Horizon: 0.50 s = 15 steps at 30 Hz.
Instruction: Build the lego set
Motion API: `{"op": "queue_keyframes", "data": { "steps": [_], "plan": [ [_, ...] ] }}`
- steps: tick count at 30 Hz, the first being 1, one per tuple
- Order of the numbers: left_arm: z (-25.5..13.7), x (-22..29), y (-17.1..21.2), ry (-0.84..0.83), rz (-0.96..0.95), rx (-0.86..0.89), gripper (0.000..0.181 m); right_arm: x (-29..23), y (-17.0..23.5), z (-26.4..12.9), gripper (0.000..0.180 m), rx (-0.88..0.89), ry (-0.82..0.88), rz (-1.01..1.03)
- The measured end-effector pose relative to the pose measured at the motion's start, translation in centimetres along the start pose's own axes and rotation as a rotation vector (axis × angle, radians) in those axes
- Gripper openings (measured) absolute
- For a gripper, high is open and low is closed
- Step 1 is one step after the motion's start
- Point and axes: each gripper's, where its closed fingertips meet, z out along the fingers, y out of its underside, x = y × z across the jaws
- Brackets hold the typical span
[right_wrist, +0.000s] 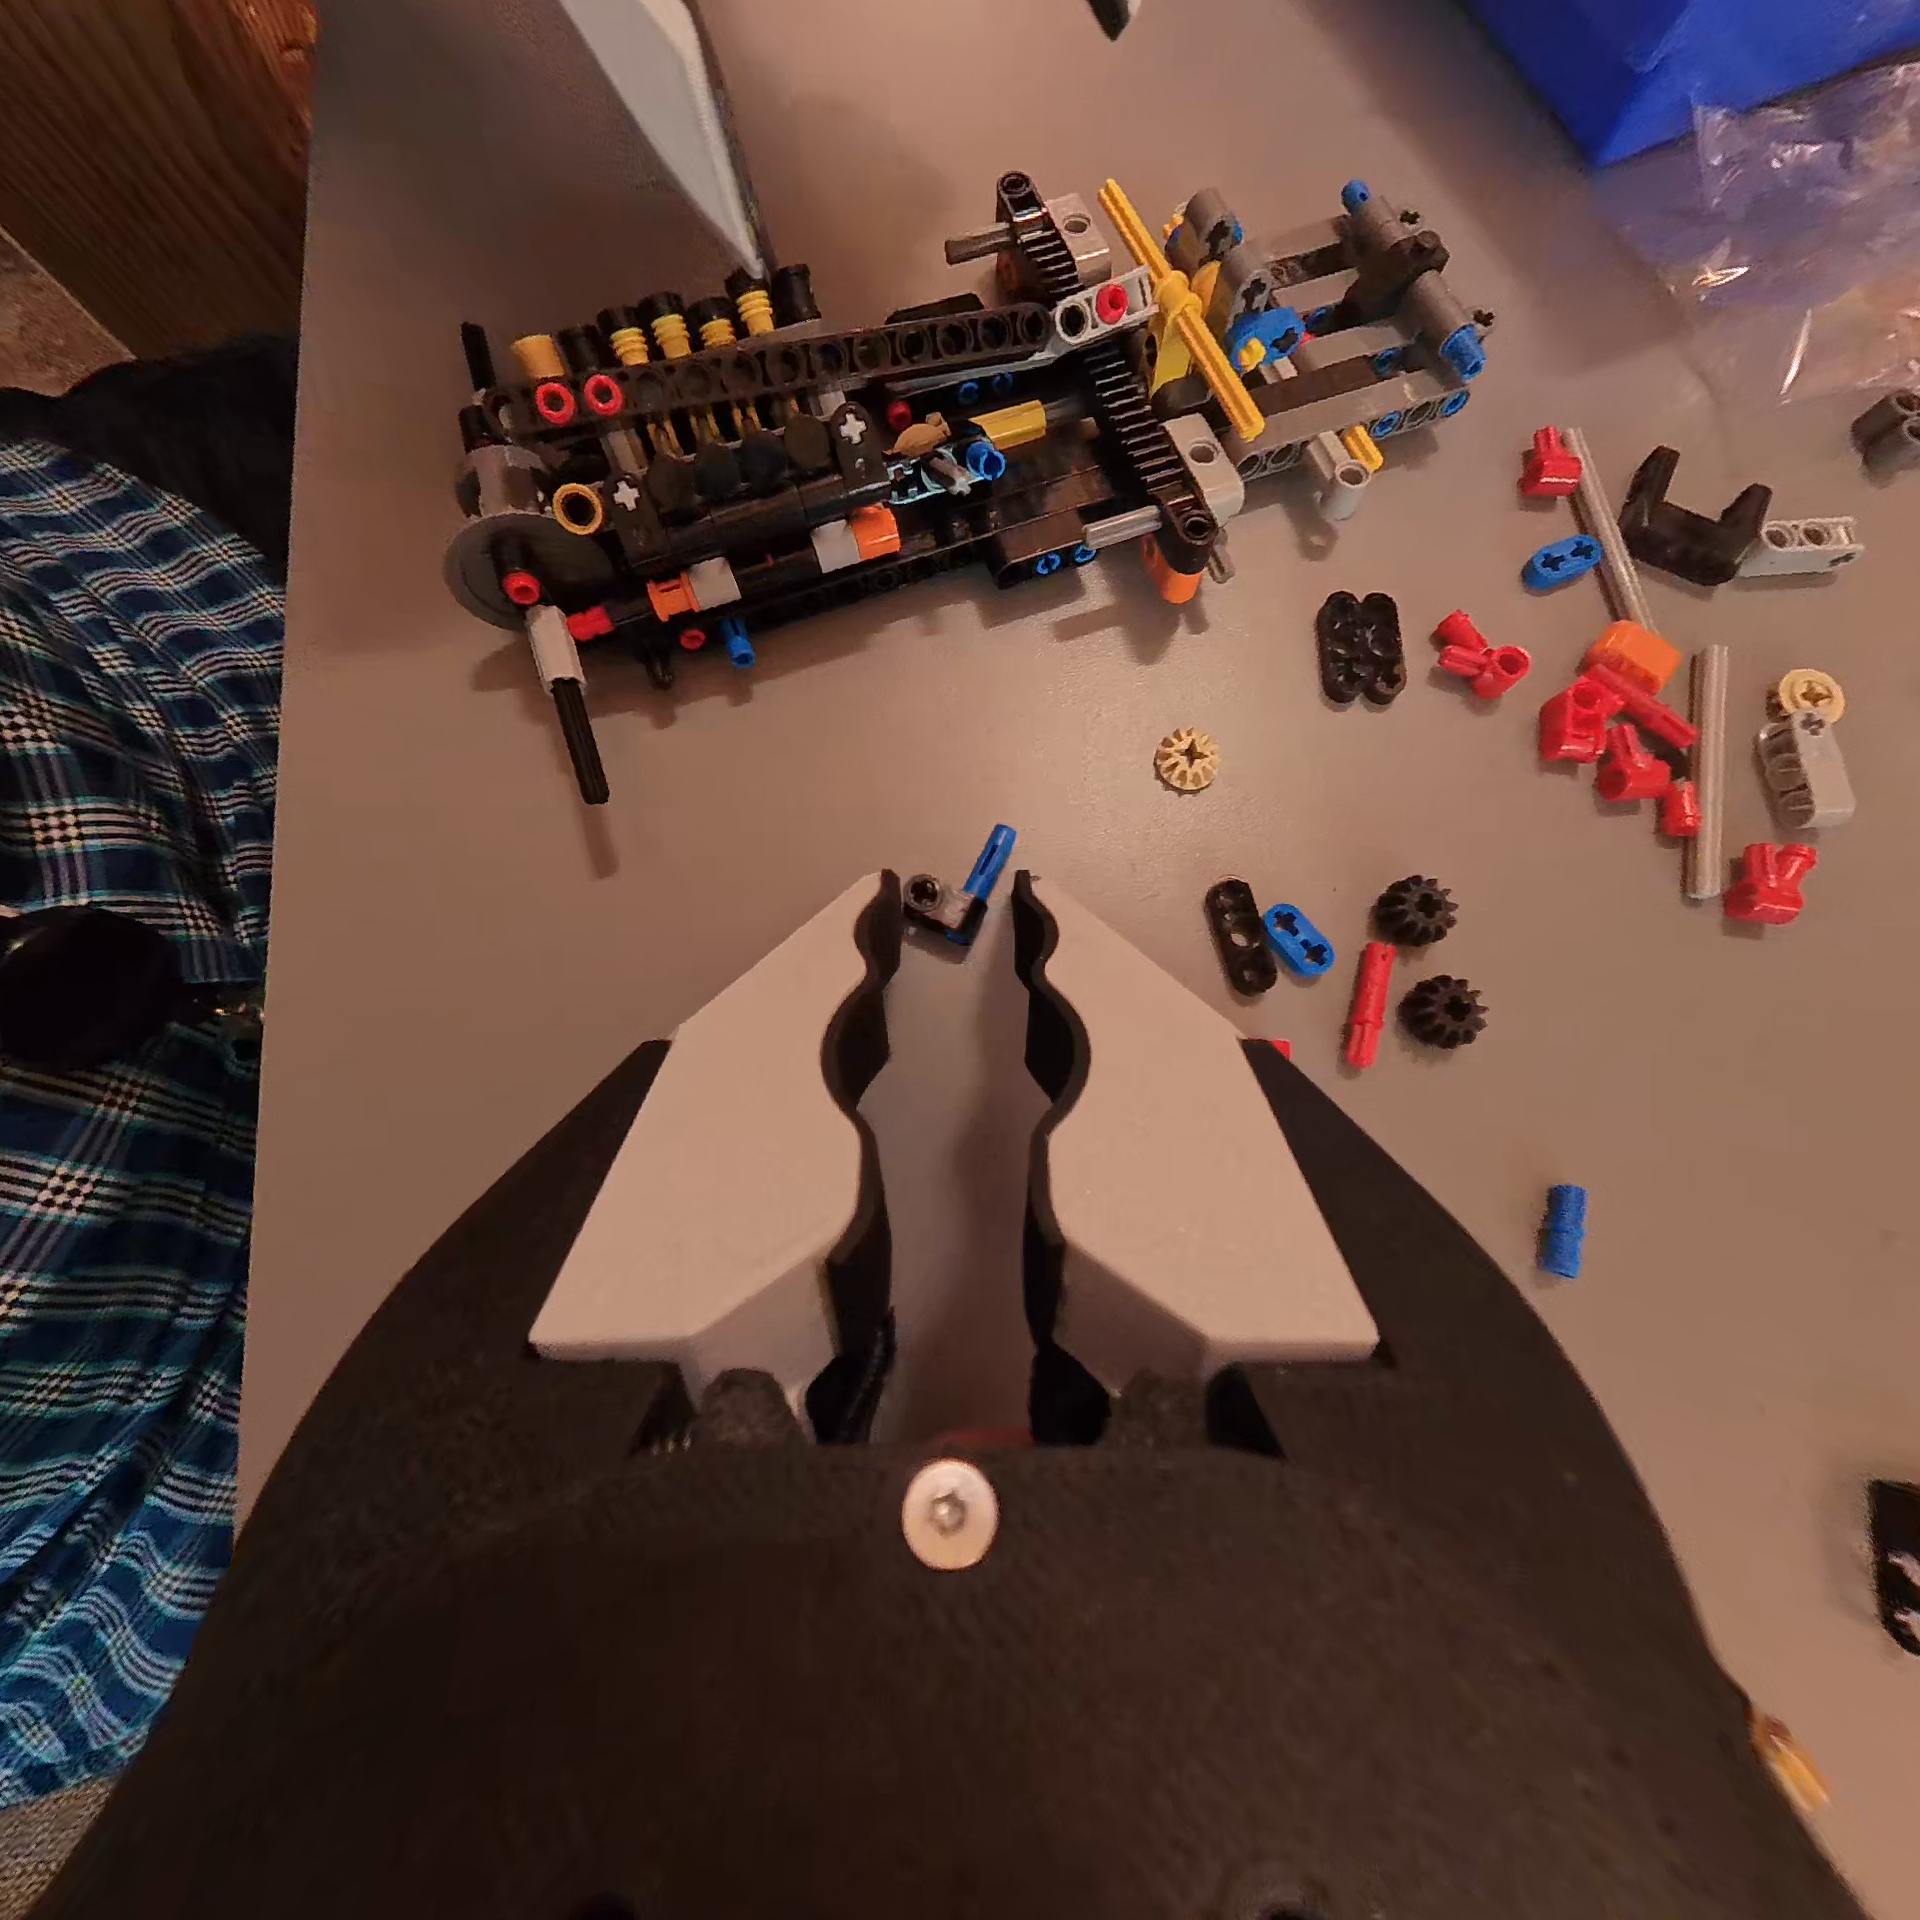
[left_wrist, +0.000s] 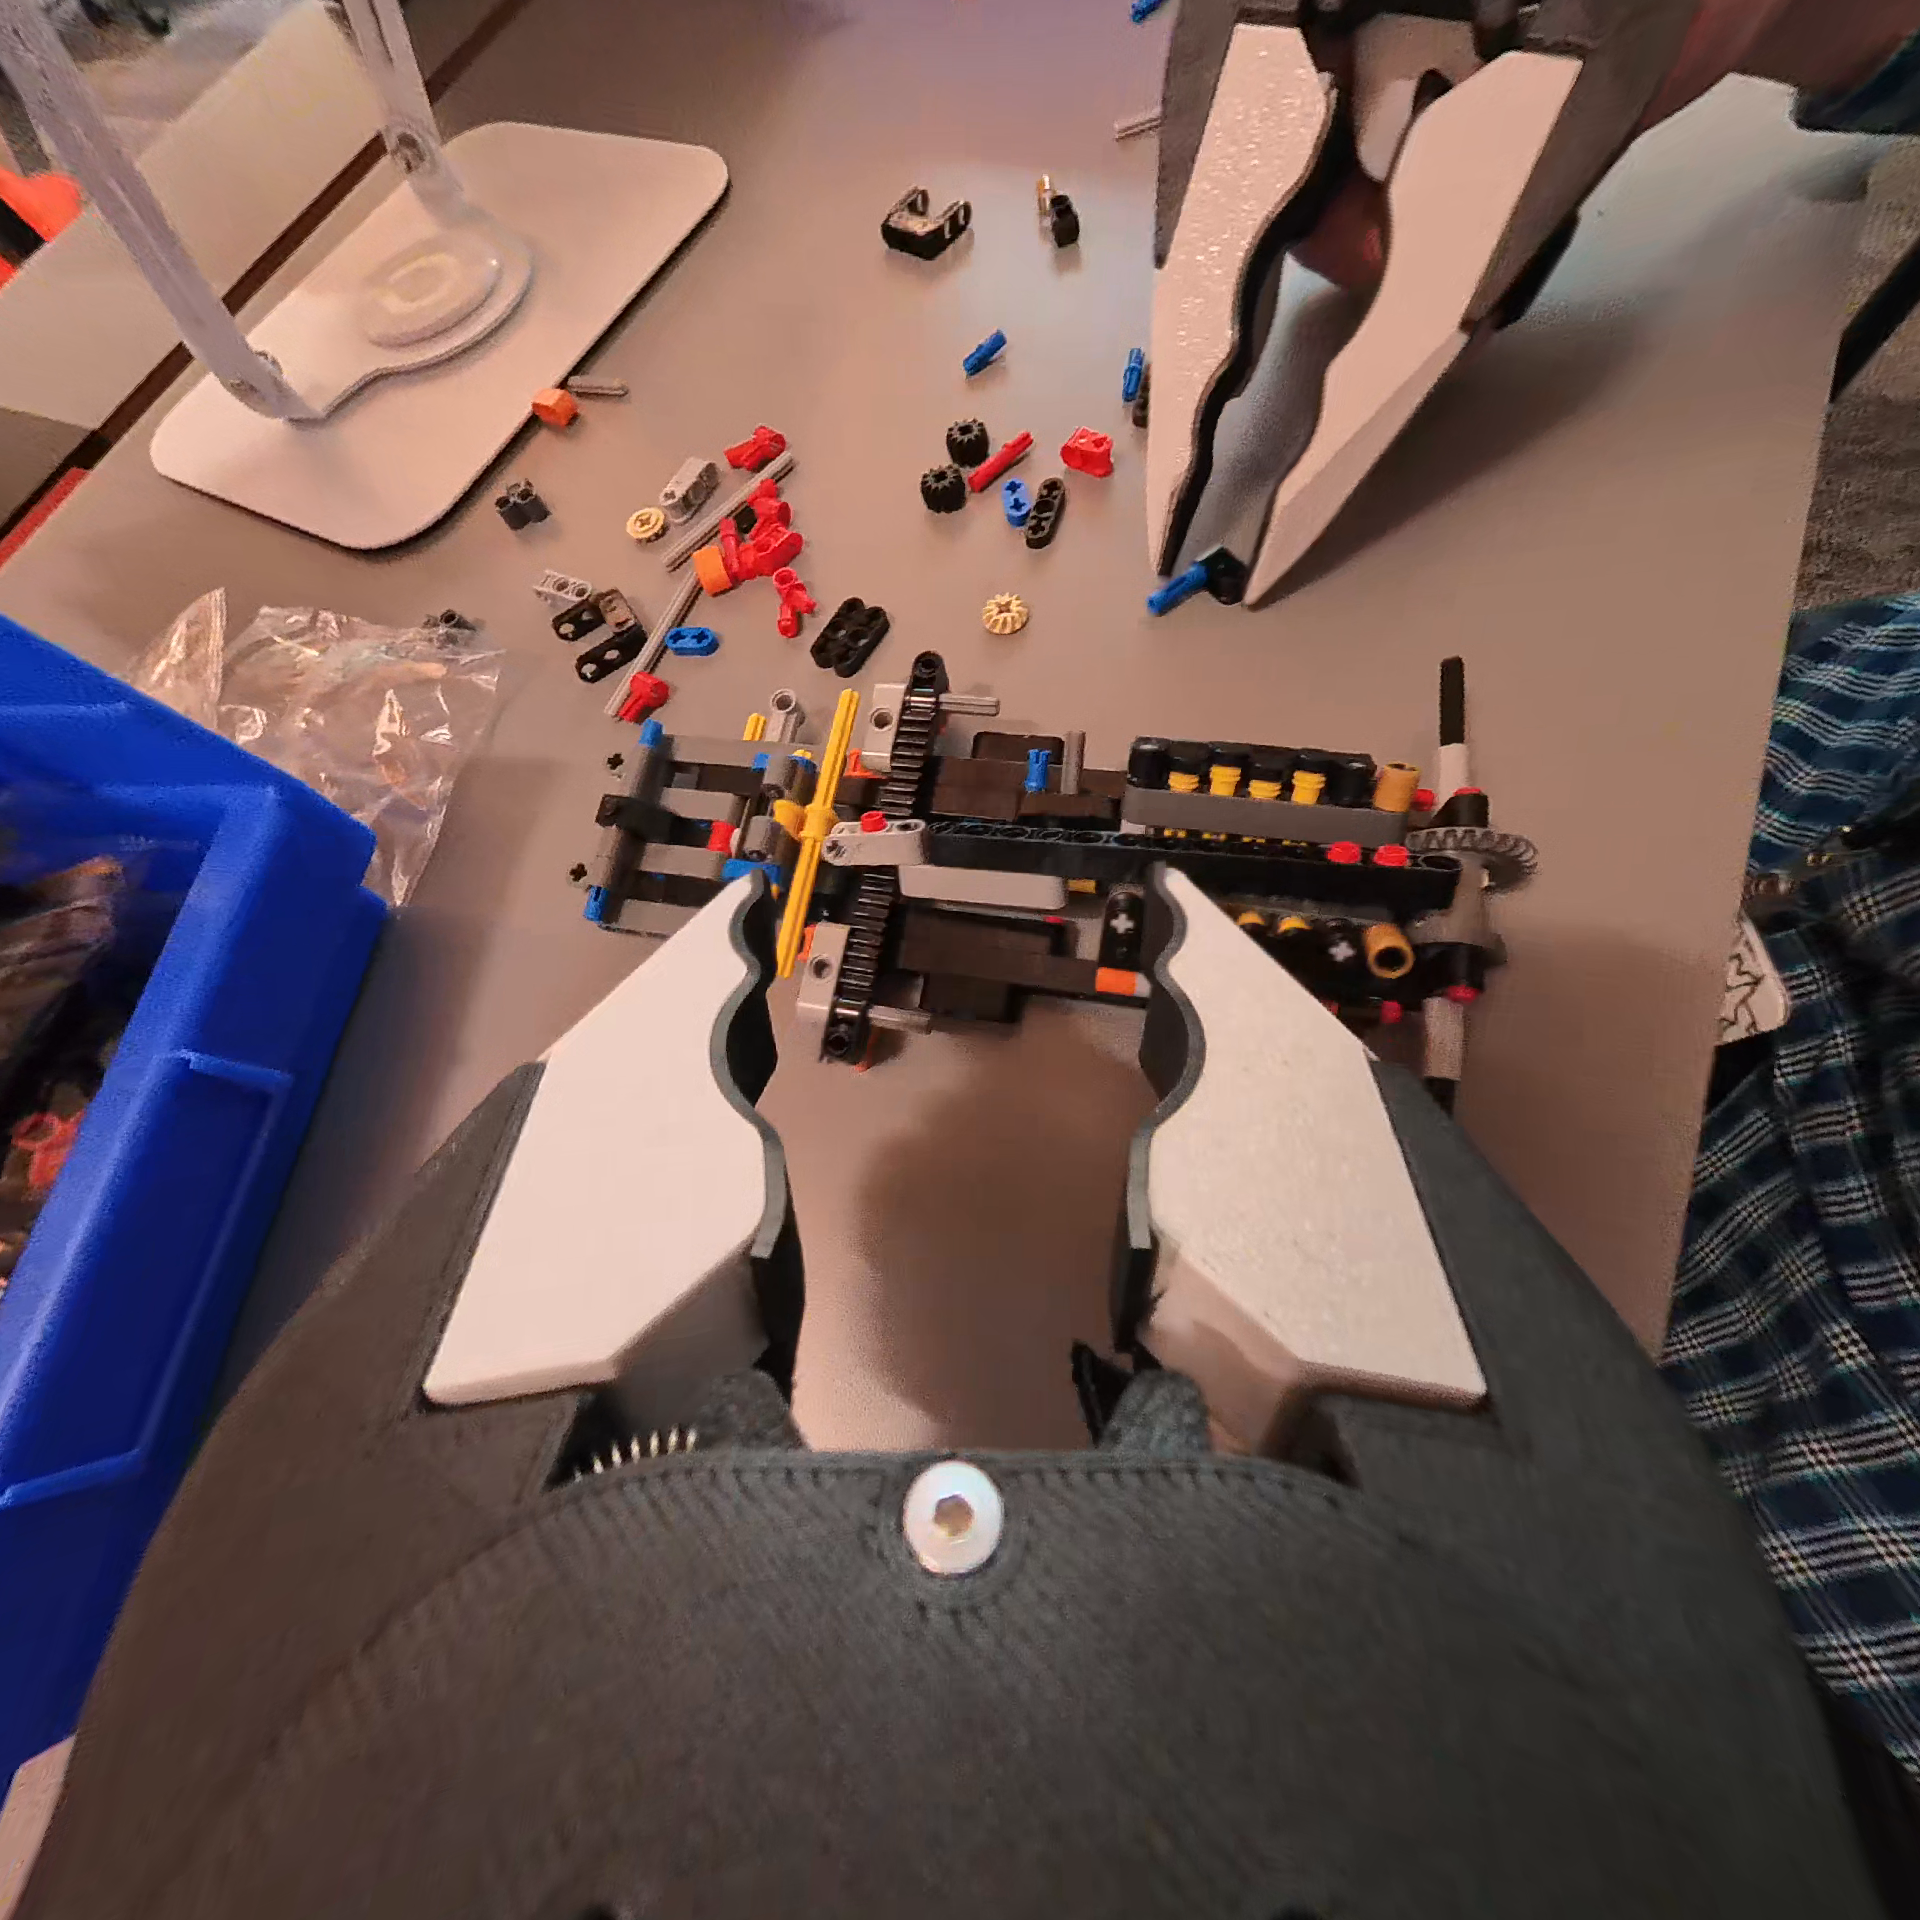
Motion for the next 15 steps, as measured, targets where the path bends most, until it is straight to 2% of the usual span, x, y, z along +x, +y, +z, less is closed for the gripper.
{"op": "queue_keyframes", "data": {
  "steps": [8, 15],
  "plan": [
    [0.4, -0.8, 0.5, 0.022, -0.043, 0.003, 0.07, -0.1, -0.6, -0.3, 0.032, 0.04, -0.034, 0.04],
    [0.1, -1.9, 0.7, 0.052, -0.097, 0.008, 0.069, 0.0, -2.3, -0.1, 0.027, 0.089, -0.054, 0.04]
  ]
}}
